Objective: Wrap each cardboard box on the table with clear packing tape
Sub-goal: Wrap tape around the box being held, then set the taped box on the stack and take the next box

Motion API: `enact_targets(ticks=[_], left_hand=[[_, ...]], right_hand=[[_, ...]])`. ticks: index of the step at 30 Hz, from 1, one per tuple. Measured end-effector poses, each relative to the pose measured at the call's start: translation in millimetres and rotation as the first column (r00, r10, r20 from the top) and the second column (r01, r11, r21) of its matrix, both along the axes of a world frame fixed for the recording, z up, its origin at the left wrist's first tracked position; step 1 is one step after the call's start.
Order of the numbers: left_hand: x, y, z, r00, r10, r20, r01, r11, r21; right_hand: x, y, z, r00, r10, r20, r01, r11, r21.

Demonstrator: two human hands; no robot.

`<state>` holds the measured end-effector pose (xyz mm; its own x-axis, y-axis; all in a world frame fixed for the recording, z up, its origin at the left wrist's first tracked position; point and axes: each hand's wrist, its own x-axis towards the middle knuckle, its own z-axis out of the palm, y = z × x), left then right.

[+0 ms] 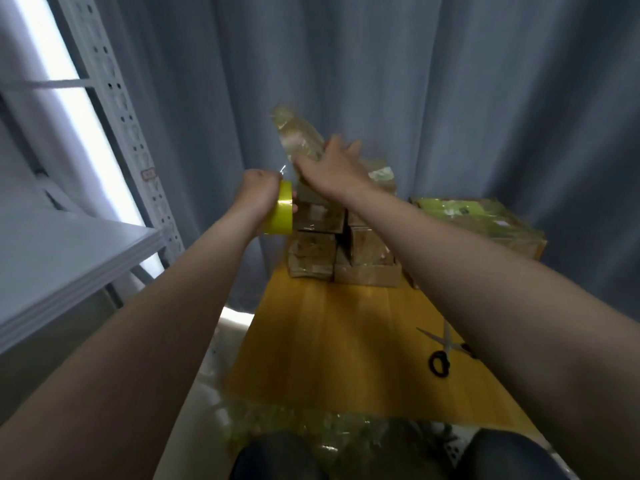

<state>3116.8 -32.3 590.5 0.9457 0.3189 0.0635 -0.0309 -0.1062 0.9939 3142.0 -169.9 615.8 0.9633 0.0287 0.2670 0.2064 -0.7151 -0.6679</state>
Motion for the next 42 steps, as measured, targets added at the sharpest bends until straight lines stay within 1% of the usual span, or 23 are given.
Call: enact_targets(ticks=[3, 4, 6, 8, 11, 13, 15, 17, 21, 24, 26, 29, 31, 33, 35, 37, 38, 42], left_hand=[[35, 14, 2, 0.999, 0.029, -0.028, -0.026, 0.996, 0.088], [50, 19, 0, 0.997, 0.065, -0.040, -0.060, 0.991, 0.117], [95, 37, -17, 0.993, 0.102, -0.064, -0.085, 0.970, 0.227], [145, 55, -42, 0.988, 0.137, -0.070, -0.117, 0.965, 0.236], [159, 56, -54, 0.990, 0.139, 0.001, -0.137, 0.971, 0.194], [123, 40, -42, 0.992, 0.124, 0.021, -0.126, 0.970, 0.210], [134, 43, -56, 0.995, 0.097, 0.020, -0.099, 0.981, 0.165], [154, 48, -72, 0.995, 0.094, 0.035, -0.099, 0.978, 0.183], [154, 46, -84, 0.997, 0.070, -0.013, -0.065, 0.967, 0.246], [142, 44, -81, 0.994, 0.096, -0.046, -0.083, 0.967, 0.239], [116, 35, -64, 0.991, 0.131, -0.035, -0.117, 0.958, 0.260], [88, 25, -44, 0.971, 0.239, 0.003, -0.227, 0.920, 0.319], [72, 18, -31, 0.940, 0.328, 0.098, -0.342, 0.878, 0.334], [56, 6, -16, 0.912, 0.345, 0.221, -0.401, 0.863, 0.308], [41, -16, -1, 0.906, 0.284, 0.313, -0.370, 0.891, 0.261], [35, -49, 11, 0.927, 0.192, 0.323, -0.296, 0.903, 0.312], [31, -70, 17, 0.935, 0.137, 0.328, -0.250, 0.910, 0.330], [32, -154, 32, 0.942, -0.028, 0.334, -0.098, 0.929, 0.356]], right_hand=[[36, 27, 9, 0.989, -0.073, -0.125, 0.052, 0.984, -0.169], [44, 33, 10, 0.982, -0.109, -0.156, 0.075, 0.975, -0.211], [57, 44, 11, 0.970, -0.158, -0.187, 0.097, 0.950, -0.298], [67, 53, 8, 0.963, -0.207, -0.174, 0.130, 0.919, -0.373], [81, 67, 0, 0.944, -0.291, -0.155, 0.188, 0.862, -0.471], [89, 75, -6, 0.925, -0.331, -0.185, 0.187, 0.822, -0.538], [94, 76, -14, 0.910, -0.353, -0.215, 0.178, 0.804, -0.568], [93, 74, -23, 0.920, -0.340, -0.193, 0.159, 0.777, -0.609], [81, 69, -43, 0.948, -0.302, -0.101, 0.141, 0.682, -0.718], [68, 58, -49, 0.959, -0.274, -0.067, 0.133, 0.649, -0.749], [61, 48, -48, 0.973, -0.230, -0.035, 0.125, 0.645, -0.753], [49, 32, -44, 0.988, -0.153, 0.018, 0.123, 0.718, -0.685], [41, 14, -42, 0.993, -0.098, 0.072, 0.122, 0.778, -0.617], [33, -11, -43, 0.982, -0.047, 0.182, 0.139, 0.834, -0.535], [27, -44, -44, 0.962, -0.047, 0.271, 0.159, 0.899, -0.408], [24, -81, -44, 0.960, -0.097, 0.261, 0.168, 0.949, -0.266], [22, -101, -45, 0.962, -0.125, 0.242, 0.182, 0.955, -0.233], [20, -178, -52, 0.961, -0.207, 0.182, 0.255, 0.918, -0.305]])
